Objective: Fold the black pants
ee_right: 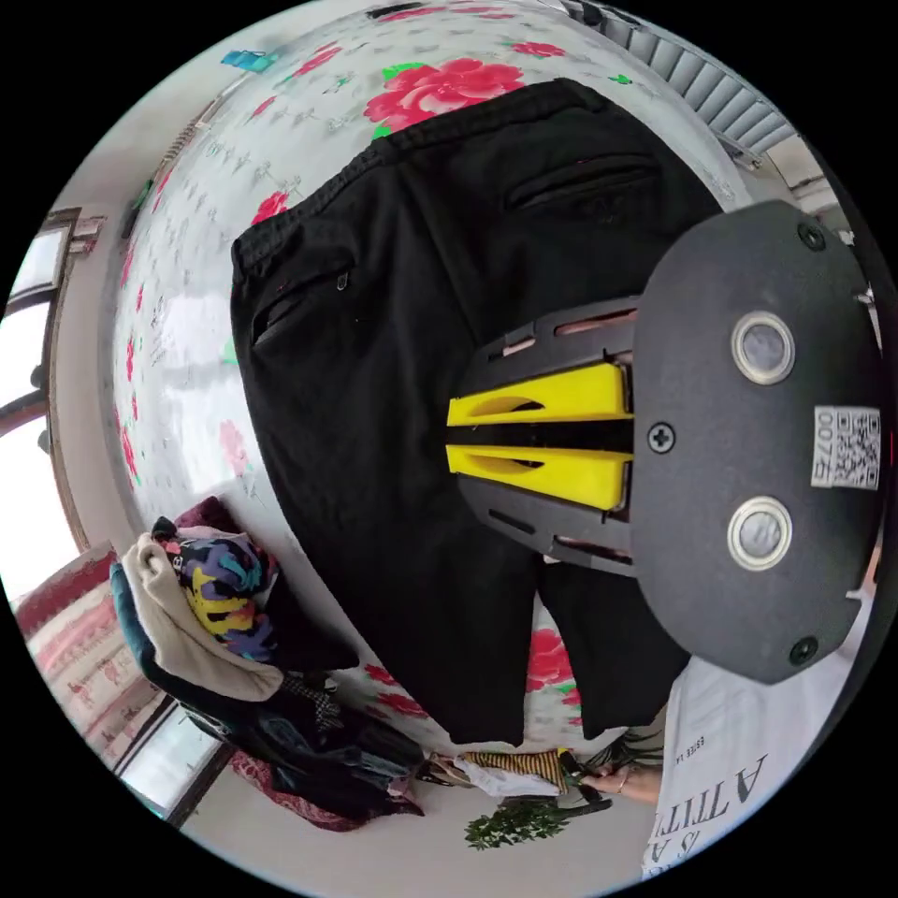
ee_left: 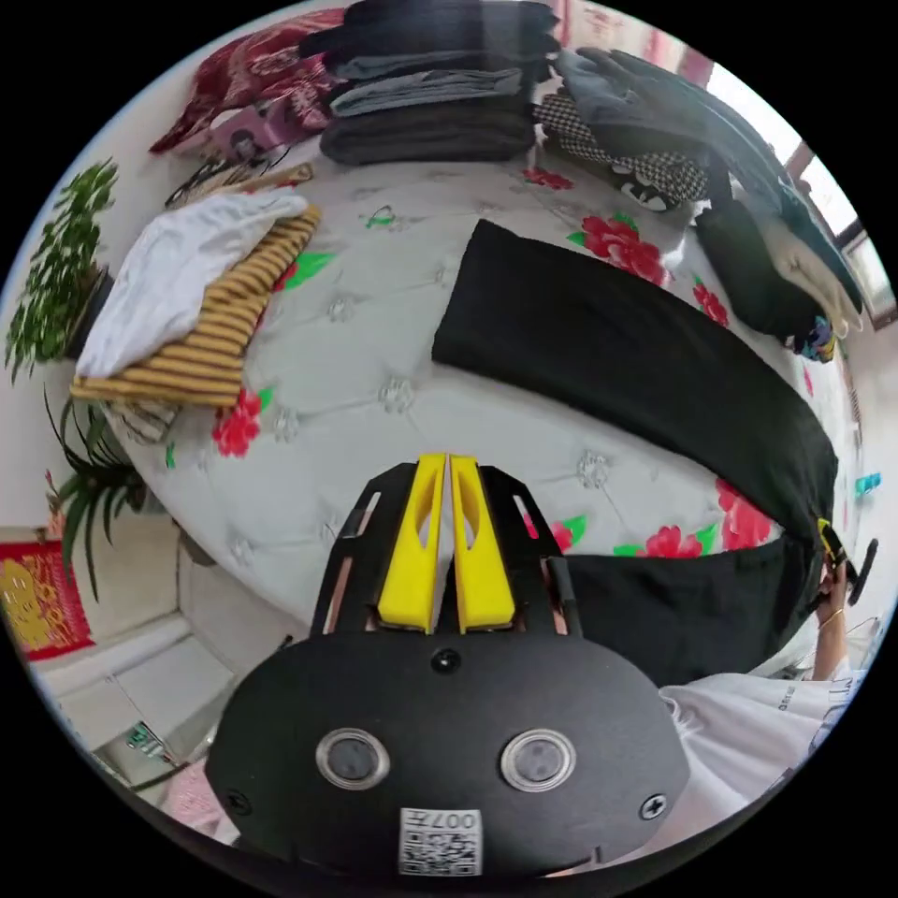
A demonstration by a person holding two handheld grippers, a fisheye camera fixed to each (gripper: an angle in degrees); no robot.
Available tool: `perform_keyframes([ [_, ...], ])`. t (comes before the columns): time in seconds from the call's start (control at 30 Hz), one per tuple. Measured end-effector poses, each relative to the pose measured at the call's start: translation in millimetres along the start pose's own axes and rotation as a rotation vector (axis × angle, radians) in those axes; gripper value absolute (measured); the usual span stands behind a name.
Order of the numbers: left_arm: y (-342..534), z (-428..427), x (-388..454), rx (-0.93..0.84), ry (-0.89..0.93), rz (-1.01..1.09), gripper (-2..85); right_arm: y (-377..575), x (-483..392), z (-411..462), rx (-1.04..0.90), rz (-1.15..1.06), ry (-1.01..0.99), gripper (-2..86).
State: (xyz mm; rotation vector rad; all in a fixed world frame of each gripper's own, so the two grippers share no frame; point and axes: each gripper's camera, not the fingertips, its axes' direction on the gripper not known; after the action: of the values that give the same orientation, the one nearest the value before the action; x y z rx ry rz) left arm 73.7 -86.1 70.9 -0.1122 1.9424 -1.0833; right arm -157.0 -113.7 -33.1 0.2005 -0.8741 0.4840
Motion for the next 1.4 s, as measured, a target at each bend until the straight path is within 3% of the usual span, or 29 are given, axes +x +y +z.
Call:
perform_keyframes([
  [0.17,148,-26,-66,0.015,0.220,-0.349,7.8,80,108,-87,0.104,0.254,0.000,2.0],
  [0.23,181,-26,-74,-0.011,0.238,-0.395,9.1,113,148,-108,0.117,0.360,0.012,3.0],
  [0.47,205,-17,-57,-0.051,0.302,-0.302,11.1,212,250,-151,0.142,0.653,-0.078,7.3],
  [0.63,195,-22,-61,-0.102,0.231,-0.300,9.5,222,265,-151,0.115,0.644,-0.143,9.8],
  [0.83,191,-43,-73,-0.109,0.241,-0.265,0.6,215,269,-165,0.128,0.595,-0.199,8.9],
  [0.9,195,-52,-78,-0.066,0.283,-0.255,-0.1,209,271,-161,0.095,0.589,-0.194,8.0],
  [0.97,207,-67,-96,0.014,0.426,-0.297,-0.5,204,271,-163,0.080,0.590,-0.126,5.7],
  [1.07,227,-91,-126,0.144,0.642,-0.409,-0.7,191,271,-158,-0.004,0.539,-0.184,1.9],
  [1.17,236,-119,-141,0.203,0.711,-0.413,-0.8,181,268,-172,-0.030,0.465,-0.193,0.3],
  [1.27,240,-155,-146,0.303,0.820,-0.376,-0.8,186,273,-227,0.235,0.450,-0.468,-0.1],
  [1.4,249,-201,-150,0.440,0.961,-0.357,-0.8,192,270,-286,0.434,0.413,-0.611,-0.3],
])
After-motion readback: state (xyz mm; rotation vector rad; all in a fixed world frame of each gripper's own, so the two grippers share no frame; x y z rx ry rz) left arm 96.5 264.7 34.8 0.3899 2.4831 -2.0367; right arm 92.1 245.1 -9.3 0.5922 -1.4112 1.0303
